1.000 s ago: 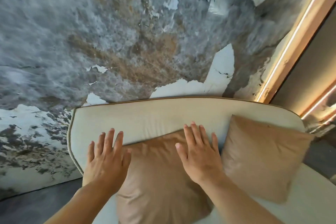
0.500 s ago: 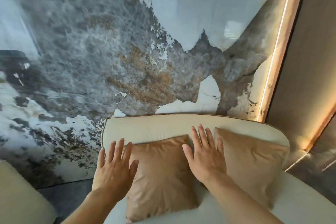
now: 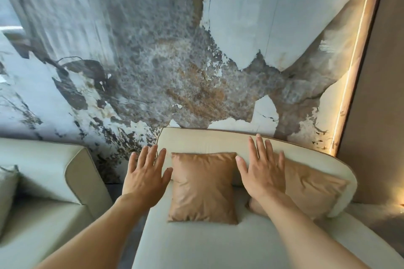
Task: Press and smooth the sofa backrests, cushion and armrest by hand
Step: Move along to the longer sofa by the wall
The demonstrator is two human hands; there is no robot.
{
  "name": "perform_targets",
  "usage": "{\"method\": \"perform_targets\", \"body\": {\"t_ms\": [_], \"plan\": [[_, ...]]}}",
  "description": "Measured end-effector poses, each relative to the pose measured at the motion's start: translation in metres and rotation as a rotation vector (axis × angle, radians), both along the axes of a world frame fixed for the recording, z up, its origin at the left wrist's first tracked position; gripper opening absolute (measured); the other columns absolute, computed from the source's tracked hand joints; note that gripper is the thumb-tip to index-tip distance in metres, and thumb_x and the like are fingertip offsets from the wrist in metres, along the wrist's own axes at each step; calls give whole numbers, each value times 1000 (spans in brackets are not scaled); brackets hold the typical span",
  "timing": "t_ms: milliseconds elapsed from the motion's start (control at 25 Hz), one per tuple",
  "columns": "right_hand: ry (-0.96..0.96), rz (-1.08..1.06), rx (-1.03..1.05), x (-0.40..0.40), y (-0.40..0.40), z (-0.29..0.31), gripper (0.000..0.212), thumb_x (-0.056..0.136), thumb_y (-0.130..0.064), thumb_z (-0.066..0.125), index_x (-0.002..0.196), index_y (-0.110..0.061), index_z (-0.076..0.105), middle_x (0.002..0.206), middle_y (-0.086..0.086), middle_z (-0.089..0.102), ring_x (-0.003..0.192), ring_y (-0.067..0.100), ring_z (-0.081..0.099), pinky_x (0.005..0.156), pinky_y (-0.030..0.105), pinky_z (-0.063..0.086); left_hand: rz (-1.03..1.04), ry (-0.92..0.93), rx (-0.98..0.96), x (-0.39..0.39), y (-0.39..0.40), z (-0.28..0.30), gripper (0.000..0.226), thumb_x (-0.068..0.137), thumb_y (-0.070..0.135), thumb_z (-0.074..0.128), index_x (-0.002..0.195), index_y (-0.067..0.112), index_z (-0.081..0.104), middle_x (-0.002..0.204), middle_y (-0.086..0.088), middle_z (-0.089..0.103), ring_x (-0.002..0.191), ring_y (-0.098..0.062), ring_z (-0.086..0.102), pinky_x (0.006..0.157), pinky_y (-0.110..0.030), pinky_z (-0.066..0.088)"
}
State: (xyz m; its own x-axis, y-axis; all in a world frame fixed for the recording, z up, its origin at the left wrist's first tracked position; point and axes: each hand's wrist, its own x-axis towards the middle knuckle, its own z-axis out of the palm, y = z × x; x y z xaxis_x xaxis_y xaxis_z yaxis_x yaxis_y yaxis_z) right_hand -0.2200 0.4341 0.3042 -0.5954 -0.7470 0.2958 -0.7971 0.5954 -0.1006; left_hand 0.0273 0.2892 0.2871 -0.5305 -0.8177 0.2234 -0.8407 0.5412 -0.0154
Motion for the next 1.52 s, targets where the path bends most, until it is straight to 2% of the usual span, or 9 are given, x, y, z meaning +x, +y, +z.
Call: {"method": "perform_targets", "body": {"t_ms": [200,320,440,600,720,880,1120,1320,1520], "plan": [[20,-42,-10,36,16,23,71,90,-59,1,153,-27,3,164,-4,-4,149,18,-2,116,48,-6,-23,54,-26,33,12,17,64,96,53,17,153,24,7,163,-3,4,149,-24,-5,119,-48,-4],[39,-24,-14,97,8,26,72,89,-60,-1,153,-27,2,164,-4,-4,149,18,-3,118,49,-6,-11,76,-36,93,5,22,64,97,53,19,153,25,8,163,-1,4,149,-23,-6,119,-47,-5],[32,-56,-5,108,5,24,71,90,-60,3,153,-28,2,164,-4,-3,149,18,-4,118,50,-6,-31,93,-35,101,4,25,62,97,53,20,152,27,8,162,1,3,148,-22,-6,119,-47,-5],[49,31,20,209,-27,20,72,89,-60,1,153,-28,1,164,-3,-3,149,19,-3,114,48,-10,34,90,-1,206,-24,24,64,96,54,16,152,27,6,163,0,0,148,-22,-9,119,-47,-8],[74,85,58,265,-58,21,70,91,-60,4,153,-28,2,164,-2,-2,149,20,-1,117,51,-2,75,97,10,272,-37,22,64,96,54,15,152,25,5,163,-2,1,148,-24,-9,118,-47,-9],[71,226,84,337,-109,20,67,94,-57,12,153,-29,0,164,-4,-4,149,19,-2,117,49,-4,204,127,24,355,-58,19,65,95,54,12,152,25,3,163,-1,-1,148,-23,-11,117,-46,-12],[33,458,108,421,-196,13,66,94,-58,6,153,-30,-6,163,-7,-11,149,16,-11,118,49,-8,432,129,41,459,-80,14,64,95,54,12,152,26,2,163,1,-3,148,-22,-13,118,-48,-12],[-21,625,92,484,-272,4,70,91,-60,1,153,-27,-4,163,-4,-9,149,18,-11,117,50,-10,639,78,-4,527,-107,35,63,96,53,14,152,27,5,162,3,1,148,-21,-10,118,-47,-10],[-77,704,114,534,-320,1,73,89,-63,-3,153,-28,-1,163,-5,-6,149,18,-10,117,51,-7,726,88,48,573,-127,48,79,83,69,-1,152,31,2,163,4,-4,147,-19,-15,117,-47,-16]]}}
